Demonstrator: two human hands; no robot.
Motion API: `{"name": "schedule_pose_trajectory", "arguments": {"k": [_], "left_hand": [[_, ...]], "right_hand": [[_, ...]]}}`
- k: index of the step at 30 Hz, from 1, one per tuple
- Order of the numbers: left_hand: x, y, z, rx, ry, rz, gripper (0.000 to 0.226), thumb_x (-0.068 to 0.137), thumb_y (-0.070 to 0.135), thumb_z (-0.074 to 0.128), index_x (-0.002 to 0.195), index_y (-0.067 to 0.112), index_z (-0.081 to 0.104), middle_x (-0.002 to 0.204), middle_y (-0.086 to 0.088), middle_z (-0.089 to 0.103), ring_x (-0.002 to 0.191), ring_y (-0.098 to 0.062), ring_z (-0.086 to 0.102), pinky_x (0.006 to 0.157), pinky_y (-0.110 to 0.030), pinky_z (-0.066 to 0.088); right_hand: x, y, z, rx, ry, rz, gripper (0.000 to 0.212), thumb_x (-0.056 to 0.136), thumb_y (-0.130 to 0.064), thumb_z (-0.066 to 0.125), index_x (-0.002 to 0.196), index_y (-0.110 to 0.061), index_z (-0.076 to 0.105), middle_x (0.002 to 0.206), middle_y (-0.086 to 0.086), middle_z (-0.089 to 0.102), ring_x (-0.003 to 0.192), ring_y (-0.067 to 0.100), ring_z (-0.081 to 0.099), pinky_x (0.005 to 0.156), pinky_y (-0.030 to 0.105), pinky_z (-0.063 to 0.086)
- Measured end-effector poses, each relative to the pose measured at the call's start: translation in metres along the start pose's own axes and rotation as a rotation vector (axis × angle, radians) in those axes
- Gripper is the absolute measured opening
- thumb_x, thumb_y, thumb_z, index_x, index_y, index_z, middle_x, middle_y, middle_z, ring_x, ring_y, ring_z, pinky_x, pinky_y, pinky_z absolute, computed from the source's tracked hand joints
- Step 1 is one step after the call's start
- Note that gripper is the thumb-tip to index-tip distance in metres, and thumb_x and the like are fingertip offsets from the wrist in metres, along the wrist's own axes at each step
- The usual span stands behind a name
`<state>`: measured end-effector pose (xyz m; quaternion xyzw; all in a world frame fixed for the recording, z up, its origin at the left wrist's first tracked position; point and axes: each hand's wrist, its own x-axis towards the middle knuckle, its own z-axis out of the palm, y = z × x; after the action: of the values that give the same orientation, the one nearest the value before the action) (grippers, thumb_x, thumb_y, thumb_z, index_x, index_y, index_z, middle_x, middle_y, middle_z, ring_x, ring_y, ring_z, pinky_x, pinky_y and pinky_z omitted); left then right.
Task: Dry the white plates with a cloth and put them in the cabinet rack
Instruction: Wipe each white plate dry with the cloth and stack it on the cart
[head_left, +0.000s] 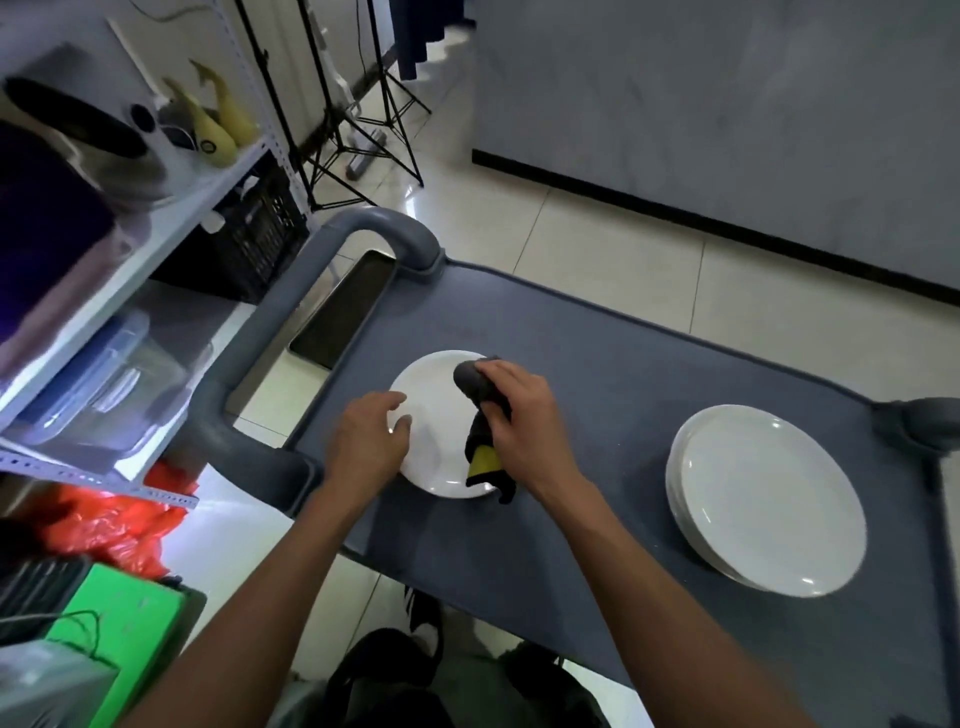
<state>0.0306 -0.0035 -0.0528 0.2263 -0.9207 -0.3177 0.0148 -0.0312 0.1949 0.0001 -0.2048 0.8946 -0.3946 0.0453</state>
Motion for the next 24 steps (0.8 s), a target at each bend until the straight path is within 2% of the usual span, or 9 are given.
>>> {"name": "schedule_pose_trajectory", "arguments": {"k": [2, 4, 6, 15, 20, 24], "left_hand": [[0.008, -0.011, -0.004, -0.011, -0.035, -0.045, 0.034, 0.094, 0.033, 0.063, 0.126, 0.022, 0.063, 0.120, 0.000, 0.065, 0.103, -0.022, 0.062, 0.089, -0.039, 0.053], [0.013, -0.020, -0.005, -0.025, -0.059, -0.065, 0.026, 0.093, 0.035, 0.064, 0.117, 0.024, 0.064, 0.110, 0.003, 0.065, 0.094, -0.018, 0.061, 0.078, -0.033, 0.049], [0.019, -0.026, -0.005, -0.040, -0.070, -0.085, 0.022, 0.091, 0.035, 0.067, 0.110, 0.024, 0.065, 0.105, 0.004, 0.066, 0.089, -0.016, 0.060, 0.074, -0.030, 0.044], [0.035, -0.031, 0.003, -0.042, -0.080, -0.151, 0.025, 0.081, 0.047, 0.072, 0.093, 0.027, 0.062, 0.089, 0.006, 0.066, 0.083, -0.020, 0.062, 0.074, -0.038, 0.054], [0.034, -0.028, 0.007, -0.057, -0.046, -0.141, 0.027, 0.082, 0.041, 0.076, 0.099, 0.027, 0.061, 0.095, 0.008, 0.065, 0.086, -0.019, 0.062, 0.079, -0.039, 0.055], [0.036, -0.025, 0.007, -0.066, -0.044, -0.142, 0.025, 0.083, 0.037, 0.075, 0.099, 0.024, 0.062, 0.099, 0.005, 0.063, 0.089, -0.020, 0.062, 0.082, -0.041, 0.054]], "right_hand": [[0.009, -0.005, 0.015, 0.004, -0.014, 0.007, 0.047, 0.086, 0.001, 0.059, 0.129, -0.017, 0.062, 0.133, -0.005, 0.061, 0.121, 0.026, 0.054, 0.102, 0.041, 0.043], [0.015, -0.008, 0.029, 0.004, -0.014, 0.008, 0.046, 0.086, 0.002, 0.059, 0.128, -0.016, 0.063, 0.131, -0.004, 0.063, 0.122, 0.024, 0.055, 0.104, 0.041, 0.042], [0.020, -0.009, 0.042, -0.009, -0.029, 0.036, 0.046, 0.086, 0.001, 0.059, 0.129, -0.015, 0.063, 0.132, -0.003, 0.063, 0.122, 0.024, 0.054, 0.104, 0.040, 0.041], [0.023, -0.007, 0.070, -0.144, -0.059, 0.153, 0.046, 0.096, -0.009, 0.054, 0.140, -0.019, 0.054, 0.145, -0.004, 0.051, 0.126, 0.027, 0.047, 0.103, 0.041, 0.040], [0.014, 0.000, 0.078, -0.227, -0.103, 0.196, 0.045, 0.099, -0.016, 0.053, 0.143, -0.022, 0.051, 0.152, -0.005, 0.043, 0.133, 0.025, 0.040, 0.104, 0.045, 0.039], [0.006, 0.008, 0.085, -0.343, -0.179, 0.167, 0.050, 0.100, -0.023, 0.051, 0.149, -0.024, 0.041, 0.163, -0.002, 0.023, 0.150, 0.022, 0.018, 0.116, 0.044, 0.027]]}}
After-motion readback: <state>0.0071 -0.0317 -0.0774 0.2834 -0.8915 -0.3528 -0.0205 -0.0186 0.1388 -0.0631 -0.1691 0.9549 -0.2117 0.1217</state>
